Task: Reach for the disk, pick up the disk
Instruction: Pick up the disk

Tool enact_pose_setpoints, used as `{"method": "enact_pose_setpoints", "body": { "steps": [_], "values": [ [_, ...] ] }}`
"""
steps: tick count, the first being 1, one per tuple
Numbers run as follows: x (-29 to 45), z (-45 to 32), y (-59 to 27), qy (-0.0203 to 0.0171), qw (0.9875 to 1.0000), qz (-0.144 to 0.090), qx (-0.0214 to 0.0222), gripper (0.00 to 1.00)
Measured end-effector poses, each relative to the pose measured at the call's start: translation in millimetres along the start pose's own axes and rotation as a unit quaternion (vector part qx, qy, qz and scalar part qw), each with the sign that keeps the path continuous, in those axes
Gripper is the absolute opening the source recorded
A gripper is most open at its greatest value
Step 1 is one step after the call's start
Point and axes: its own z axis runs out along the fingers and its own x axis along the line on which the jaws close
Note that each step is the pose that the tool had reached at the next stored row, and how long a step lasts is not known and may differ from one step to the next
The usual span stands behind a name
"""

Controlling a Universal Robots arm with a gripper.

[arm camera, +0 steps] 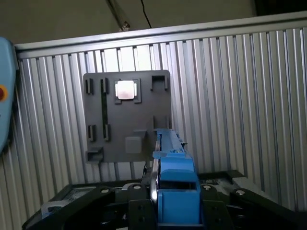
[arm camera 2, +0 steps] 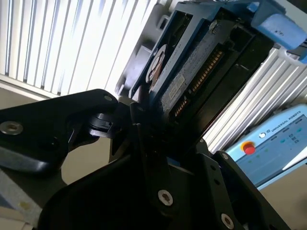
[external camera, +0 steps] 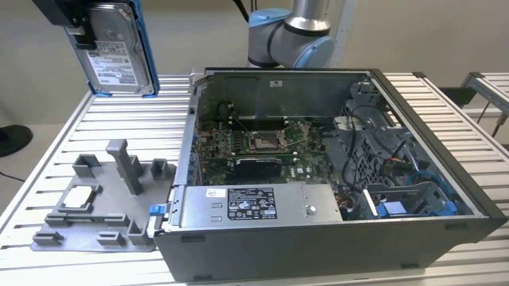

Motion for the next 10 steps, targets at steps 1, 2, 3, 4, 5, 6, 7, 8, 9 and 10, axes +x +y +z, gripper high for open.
{"method": "enact_pose_setpoints", "body": {
  "steps": [1, 2, 3, 4, 5, 6, 7, 8, 9, 10],
  "values": [
    [-0.4, -0.1, -2.8, 0.0000, 1.0000, 0.000, 0.0000, 0.00],
    [-0.7, -0.1, -5.7, 0.0000, 1.0000, 0.000, 0.0000, 0.00],
    [-1.1, -0.2, -8.7, 0.0000, 1.0000, 0.000, -0.0001, 0.00],
    [-1.4, -0.3, -11.4, 0.0000, 1.0000, 0.000, -0.0001, 0.00],
    [-1.8, -0.3, -14.3, 0.0000, 1.0000, 0.000, -0.0001, 0.00],
    [-2.2, -0.3, -17.3, 0.0000, 1.0000, 0.000, -0.0001, 0.00],
    [-2.6, -0.4, -20.1, 0.0000, 1.0000, 0.000, -0.0002, 0.00],
    [-2.9, -0.5, -22.9, 0.0000, 1.0000, 0.000, -0.0002, 0.00],
    [-3.3, -0.5, -25.9, 0.0000, 1.0000, 0.000, -0.0002, 0.00],
    [-3.7, -0.6, -28.9, 0.0000, 1.0000, 0.000, -0.0002, 0.00]
  ]
}}
